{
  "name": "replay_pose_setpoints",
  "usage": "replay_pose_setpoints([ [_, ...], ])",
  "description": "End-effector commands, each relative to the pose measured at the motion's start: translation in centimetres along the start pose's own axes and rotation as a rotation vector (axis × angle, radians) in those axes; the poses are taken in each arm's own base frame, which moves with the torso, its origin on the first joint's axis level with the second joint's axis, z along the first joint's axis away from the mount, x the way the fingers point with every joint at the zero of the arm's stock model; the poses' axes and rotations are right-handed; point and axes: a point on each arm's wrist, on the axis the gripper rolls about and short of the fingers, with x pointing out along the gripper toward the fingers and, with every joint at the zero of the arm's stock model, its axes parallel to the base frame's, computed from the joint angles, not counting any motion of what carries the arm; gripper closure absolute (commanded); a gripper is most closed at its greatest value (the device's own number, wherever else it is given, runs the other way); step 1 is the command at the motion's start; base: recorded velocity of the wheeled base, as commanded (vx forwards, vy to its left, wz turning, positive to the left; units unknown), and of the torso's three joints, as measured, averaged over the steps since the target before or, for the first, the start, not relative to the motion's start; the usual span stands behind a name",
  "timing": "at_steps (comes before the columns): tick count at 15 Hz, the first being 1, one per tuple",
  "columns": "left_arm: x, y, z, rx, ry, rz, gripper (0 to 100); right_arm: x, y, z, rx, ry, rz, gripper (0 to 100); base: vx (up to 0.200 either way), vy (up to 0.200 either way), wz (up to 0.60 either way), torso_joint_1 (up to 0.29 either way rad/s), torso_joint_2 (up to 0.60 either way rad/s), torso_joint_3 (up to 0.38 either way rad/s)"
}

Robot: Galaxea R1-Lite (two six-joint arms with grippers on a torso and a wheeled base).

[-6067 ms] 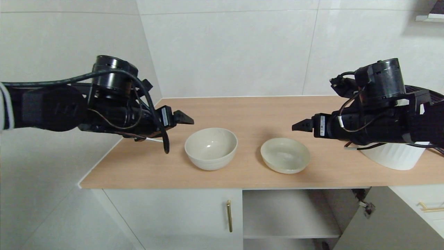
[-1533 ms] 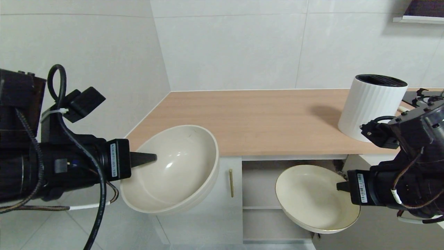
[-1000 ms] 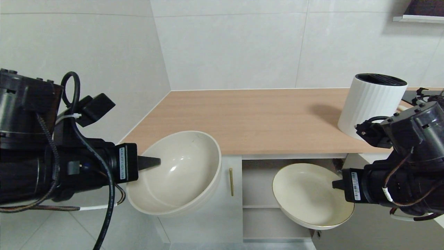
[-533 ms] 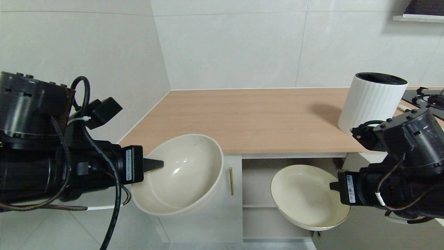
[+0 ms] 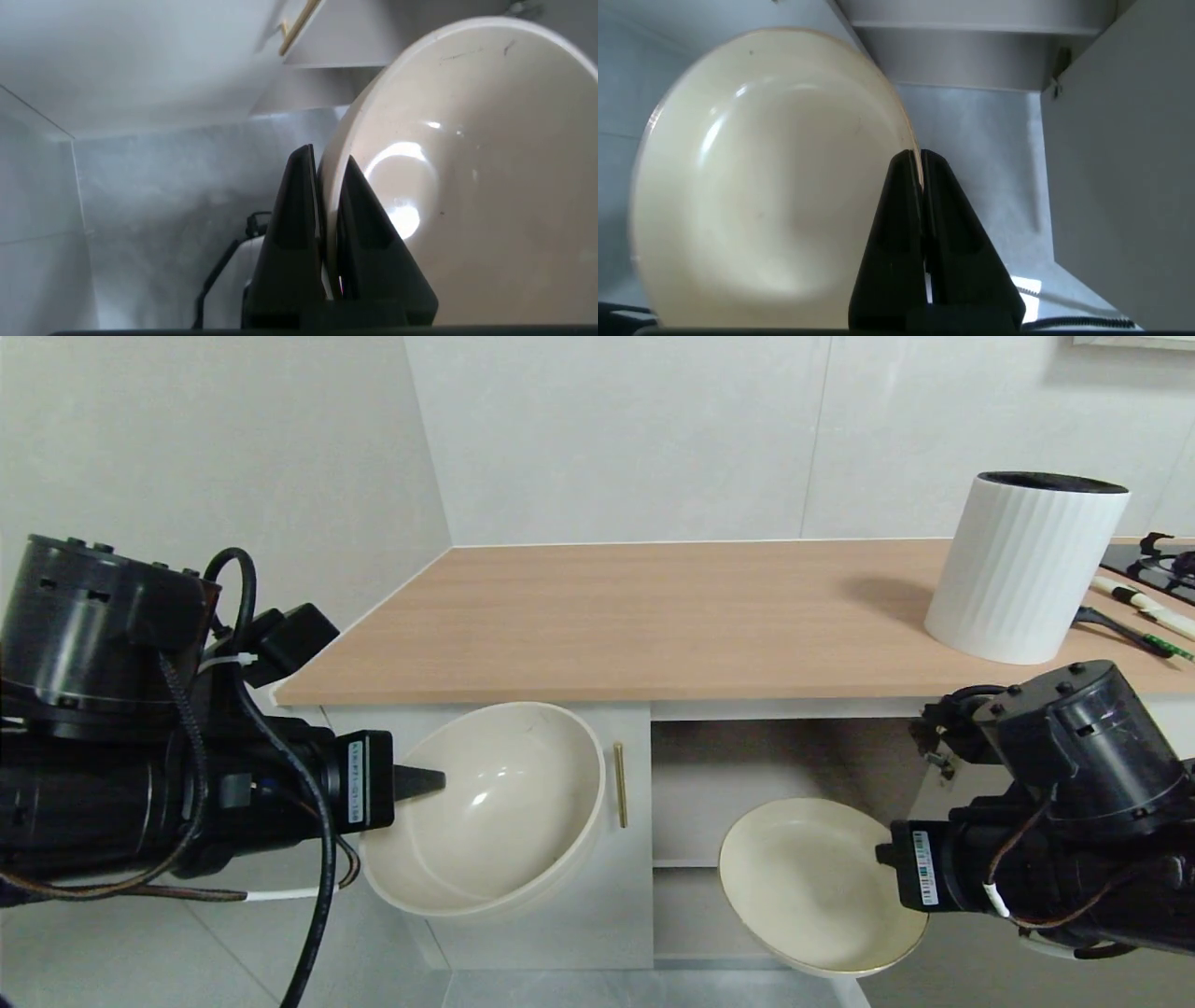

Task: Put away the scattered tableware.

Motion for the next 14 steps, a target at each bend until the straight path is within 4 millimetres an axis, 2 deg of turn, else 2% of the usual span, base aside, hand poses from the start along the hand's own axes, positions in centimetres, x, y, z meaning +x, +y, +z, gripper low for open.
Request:
replay_pose_setpoints([
  [1, 0.1, 0.0, 0.0, -0.001, 0.004, 0.002, 100, 0.4, 0.1, -0.2, -0.007, 0.016, -0.008, 100, 0.000, 0.000, 0.00, -0.149, 0.48, 0.315],
  [6, 0.2, 0.0, 0.0, -0.001, 0.004, 0.002, 100, 1.0, 0.2, -0.4, -0.012, 0.034, -0.020, 100, 0.000, 0.000, 0.00, -0.125, 0.46, 0.340],
  [11, 0.2, 0.0, 0.0, -0.001, 0.004, 0.002, 100, 1.5, 0.3, -0.5, -0.019, 0.044, -0.035, 100, 0.000, 0.000, 0.00, -0.060, 0.43, 0.369],
  [14, 0.2, 0.0, 0.0, -0.001, 0.006, 0.003, 100, 1.6, 0.3, -0.6, -0.020, 0.044, -0.041, 100, 0.000, 0.000, 0.00, -0.014, 0.14, 0.115],
])
